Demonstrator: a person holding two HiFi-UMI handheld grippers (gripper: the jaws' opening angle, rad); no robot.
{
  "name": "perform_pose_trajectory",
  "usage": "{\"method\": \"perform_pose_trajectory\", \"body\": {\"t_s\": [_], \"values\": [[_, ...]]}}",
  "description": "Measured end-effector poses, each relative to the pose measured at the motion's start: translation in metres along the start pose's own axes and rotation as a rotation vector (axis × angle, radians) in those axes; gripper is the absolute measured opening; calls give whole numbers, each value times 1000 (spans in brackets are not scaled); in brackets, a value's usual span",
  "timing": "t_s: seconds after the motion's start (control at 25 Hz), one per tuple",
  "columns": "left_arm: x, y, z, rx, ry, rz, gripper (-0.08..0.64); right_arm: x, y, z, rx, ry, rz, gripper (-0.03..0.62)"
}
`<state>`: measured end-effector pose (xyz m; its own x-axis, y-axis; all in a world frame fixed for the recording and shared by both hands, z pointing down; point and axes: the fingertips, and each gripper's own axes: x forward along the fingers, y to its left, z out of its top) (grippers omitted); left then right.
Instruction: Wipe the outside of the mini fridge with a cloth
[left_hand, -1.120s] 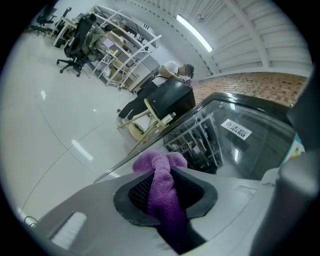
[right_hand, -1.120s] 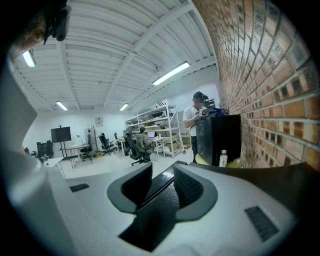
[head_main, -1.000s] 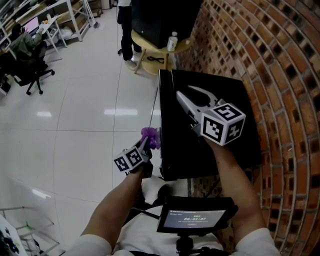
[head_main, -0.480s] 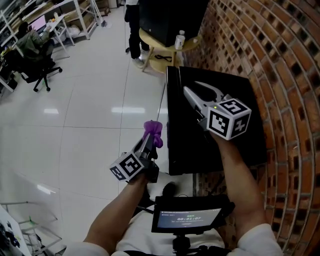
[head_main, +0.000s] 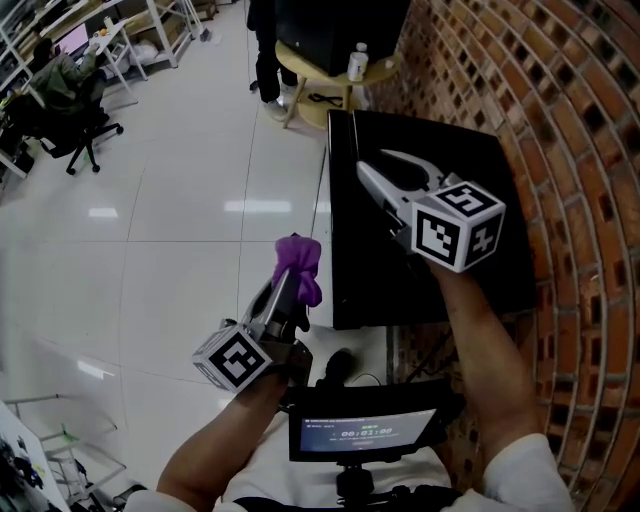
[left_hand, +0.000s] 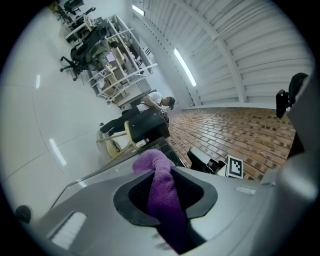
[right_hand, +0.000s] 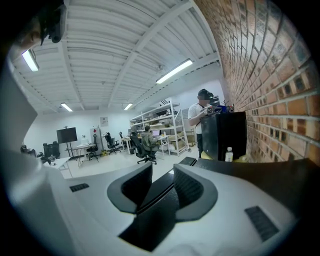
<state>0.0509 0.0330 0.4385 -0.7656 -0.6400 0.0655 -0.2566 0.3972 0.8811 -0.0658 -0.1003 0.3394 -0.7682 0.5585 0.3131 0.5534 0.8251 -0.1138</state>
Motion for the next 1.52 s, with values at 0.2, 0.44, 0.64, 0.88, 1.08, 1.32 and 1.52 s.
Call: {"method": "perform_pose_trajectory", "body": {"t_s": [0.2,0.44,0.64,0.88,1.08,1.32,1.52], "values": [[-13,-28,-3,-8,-6,-24,75,-14,21,-11,-73,42,2,127],[-17,-50,-11,1,-7,-37,78,-21,27,-18,-115,62,6,127],[-20,-49,-17,-1,-5,-44,77,-23,26,-20,-62,48,20,127],[-17,-38,-29,-30,27,-54,75,-27,24,-15,-34,-2,35,127],[-17,-23,-41,-4,67,-33,75,-27,23,-14,-34,-3,36,127],[-15,-3,-54,6,98,-24,75,-28,23,-15,-33,-4,37,127],[-14,11,-62,30,116,-9,74,-28,24,-14,-34,-4,37,127]]}}
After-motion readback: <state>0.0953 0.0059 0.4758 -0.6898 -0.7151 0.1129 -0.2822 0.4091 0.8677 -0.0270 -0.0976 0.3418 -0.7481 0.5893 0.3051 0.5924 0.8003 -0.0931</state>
